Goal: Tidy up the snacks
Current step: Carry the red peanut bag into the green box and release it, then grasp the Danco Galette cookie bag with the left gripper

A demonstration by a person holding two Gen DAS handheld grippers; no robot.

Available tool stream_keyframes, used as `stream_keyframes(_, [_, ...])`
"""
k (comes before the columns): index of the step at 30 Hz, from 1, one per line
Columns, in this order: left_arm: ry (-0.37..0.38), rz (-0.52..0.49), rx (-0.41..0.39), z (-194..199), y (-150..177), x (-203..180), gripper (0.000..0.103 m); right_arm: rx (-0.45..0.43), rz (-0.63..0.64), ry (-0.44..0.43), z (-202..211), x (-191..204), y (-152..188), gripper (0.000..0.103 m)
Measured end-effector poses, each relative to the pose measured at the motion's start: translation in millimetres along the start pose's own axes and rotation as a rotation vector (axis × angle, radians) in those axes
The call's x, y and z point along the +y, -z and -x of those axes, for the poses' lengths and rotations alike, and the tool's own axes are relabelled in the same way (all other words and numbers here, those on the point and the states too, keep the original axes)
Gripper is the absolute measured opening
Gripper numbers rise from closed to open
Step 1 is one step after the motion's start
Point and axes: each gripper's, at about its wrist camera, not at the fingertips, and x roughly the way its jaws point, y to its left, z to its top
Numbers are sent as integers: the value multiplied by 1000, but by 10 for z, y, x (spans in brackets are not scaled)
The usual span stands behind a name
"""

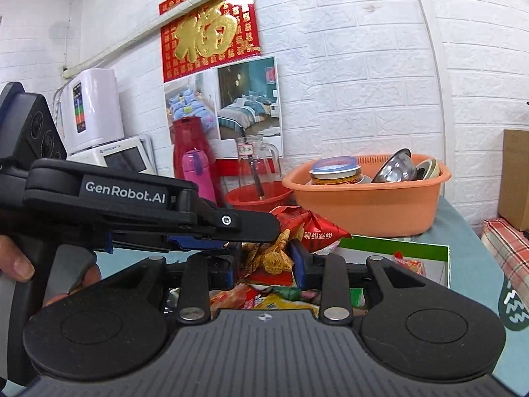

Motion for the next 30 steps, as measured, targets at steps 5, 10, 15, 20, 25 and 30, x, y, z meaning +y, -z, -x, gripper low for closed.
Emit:
stream_keyframes(5, [-15, 0, 32, -324, -48, 210, 77, 3, 15, 25, -294, -132, 68, 57])
stream_keyframes(10, [-90, 8, 47, -404, 74, 362, 103, 101, 91, 166, -576, -196, 266, 92])
stream_keyframes(15, [-98, 2, 64, -258, 116, 325, 103, 101, 44, 147, -412, -205, 347, 103])
stream_keyframes(20, [-130, -21, 58, 22, 154, 130, 103, 61, 41, 142, -91, -37, 249, 103])
stream_keyframes(25, [-168, -18, 60, 318, 240, -29, 103, 45, 54, 142, 241, 155, 193, 103])
stream_keyframes(30, [-208, -53, 57, 596, 417, -136, 103, 48, 76, 127, 483, 370, 258, 103])
